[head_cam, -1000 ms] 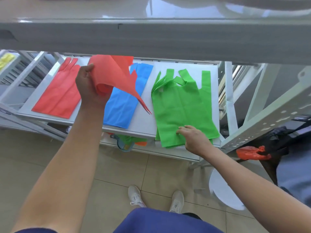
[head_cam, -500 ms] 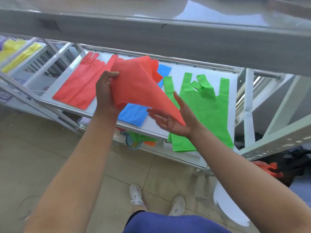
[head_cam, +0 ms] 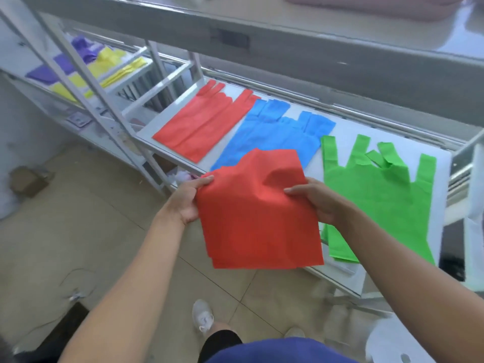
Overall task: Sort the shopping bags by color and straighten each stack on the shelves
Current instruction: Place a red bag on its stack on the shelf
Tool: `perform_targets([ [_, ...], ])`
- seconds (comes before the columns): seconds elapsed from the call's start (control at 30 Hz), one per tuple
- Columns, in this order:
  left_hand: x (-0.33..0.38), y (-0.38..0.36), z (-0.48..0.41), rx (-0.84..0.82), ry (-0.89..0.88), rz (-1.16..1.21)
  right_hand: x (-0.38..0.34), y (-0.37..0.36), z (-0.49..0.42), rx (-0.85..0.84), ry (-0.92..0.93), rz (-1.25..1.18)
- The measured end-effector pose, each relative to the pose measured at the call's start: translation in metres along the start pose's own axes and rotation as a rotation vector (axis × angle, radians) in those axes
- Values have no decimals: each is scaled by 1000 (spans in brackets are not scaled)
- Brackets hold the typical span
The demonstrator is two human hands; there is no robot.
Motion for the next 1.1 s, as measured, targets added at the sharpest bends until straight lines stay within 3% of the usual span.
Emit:
perform_targets([
  [0.1, 13, 32, -9, 0, -82, -41, 0, -27, -22, 77, 17, 27],
  [0.33, 78, 109, -21, -12, -265, -131, 1, -96, -79, 285, 255, 174],
  [0.6, 141, 182, -65, -42, -315, -456, 9, -168, -124, 331, 199, 19],
  [0.9, 220, 194, -179, -85, -381, -505, -58, -180, -224, 448, 215, 79],
  [1.1, 336, 167, -241, -21, -633, -582, -140, -194, -292, 532, 457, 69],
])
Point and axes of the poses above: each hand's wrist, its own z-axis away from the middle knuckle, its own y-axis out of the back of the hand, x = y × z, the point moved 3 cm from there along -z, towards the middle knuckle, and after that the axes turned 4 degrees about -z, right-handed, at the moved point
